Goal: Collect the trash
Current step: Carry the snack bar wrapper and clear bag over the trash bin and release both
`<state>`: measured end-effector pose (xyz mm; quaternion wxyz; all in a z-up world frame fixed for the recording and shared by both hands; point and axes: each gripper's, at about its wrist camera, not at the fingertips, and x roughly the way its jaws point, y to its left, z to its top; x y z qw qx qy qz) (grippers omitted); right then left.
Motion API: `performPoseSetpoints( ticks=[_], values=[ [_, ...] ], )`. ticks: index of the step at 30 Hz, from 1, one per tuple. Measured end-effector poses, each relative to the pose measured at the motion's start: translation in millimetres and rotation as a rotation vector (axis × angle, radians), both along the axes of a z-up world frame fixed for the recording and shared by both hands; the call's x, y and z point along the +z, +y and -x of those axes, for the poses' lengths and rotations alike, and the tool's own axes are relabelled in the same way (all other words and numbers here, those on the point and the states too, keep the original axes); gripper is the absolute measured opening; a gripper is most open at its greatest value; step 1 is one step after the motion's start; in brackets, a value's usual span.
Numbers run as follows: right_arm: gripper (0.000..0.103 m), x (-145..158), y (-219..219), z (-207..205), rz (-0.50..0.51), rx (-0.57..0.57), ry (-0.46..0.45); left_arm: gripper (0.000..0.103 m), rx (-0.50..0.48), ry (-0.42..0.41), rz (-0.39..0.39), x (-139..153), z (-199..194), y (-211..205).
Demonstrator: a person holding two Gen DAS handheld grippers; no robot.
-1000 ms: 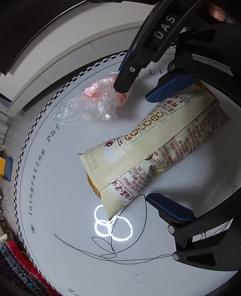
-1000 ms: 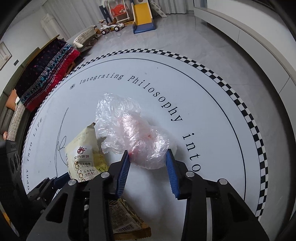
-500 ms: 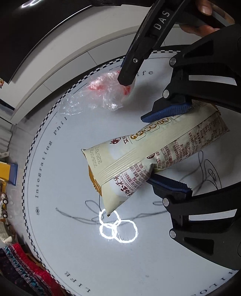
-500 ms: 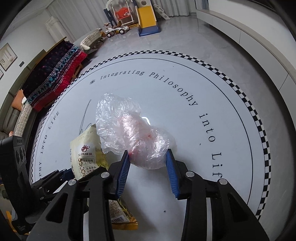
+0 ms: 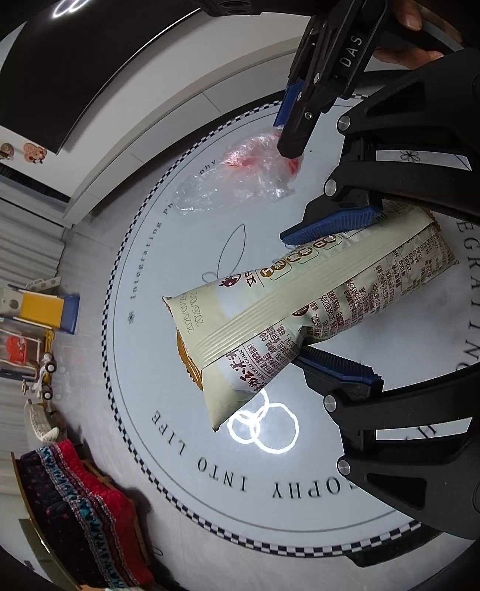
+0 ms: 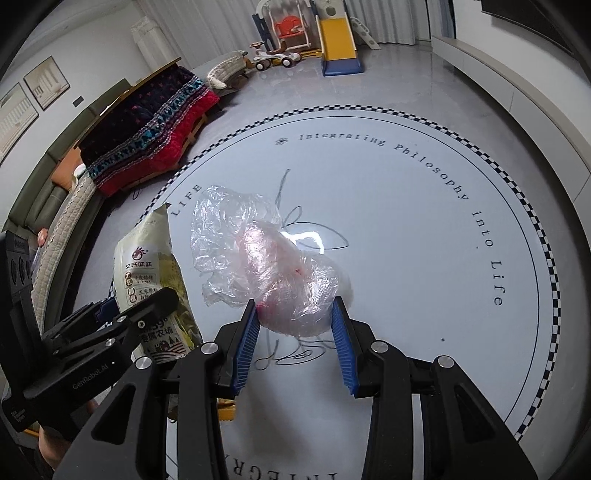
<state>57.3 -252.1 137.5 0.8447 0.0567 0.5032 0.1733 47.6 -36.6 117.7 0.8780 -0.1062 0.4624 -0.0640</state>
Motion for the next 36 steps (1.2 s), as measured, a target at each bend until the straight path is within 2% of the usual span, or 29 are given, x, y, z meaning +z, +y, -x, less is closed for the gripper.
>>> performPoseSetpoints(
  ticks=[7,20,26,36],
  values=[
    [0.041,2.7,71.0,38.9,0.012,0.108,-0.003,0.056,0.087,-0.029,-0.022,0.2,46.3,68.3],
    [0.041,-18.7,203.4,109.5,0.010,0.328,0.042,0.056,0.278,-0.012,-0.046,-16.0,141.4,188.9],
    [0.041,-23.7,258.7,137.9,0.030,0.430,0.047,0.056,0.353,-0.012,-0.090,-18.1,186.5,228.4],
    [0.041,-43.3,339.9,187.3,0.047,0.566,0.074,0.056,0.487,0.028,-0.106,-39.8,245.1,294.3]
  ],
)
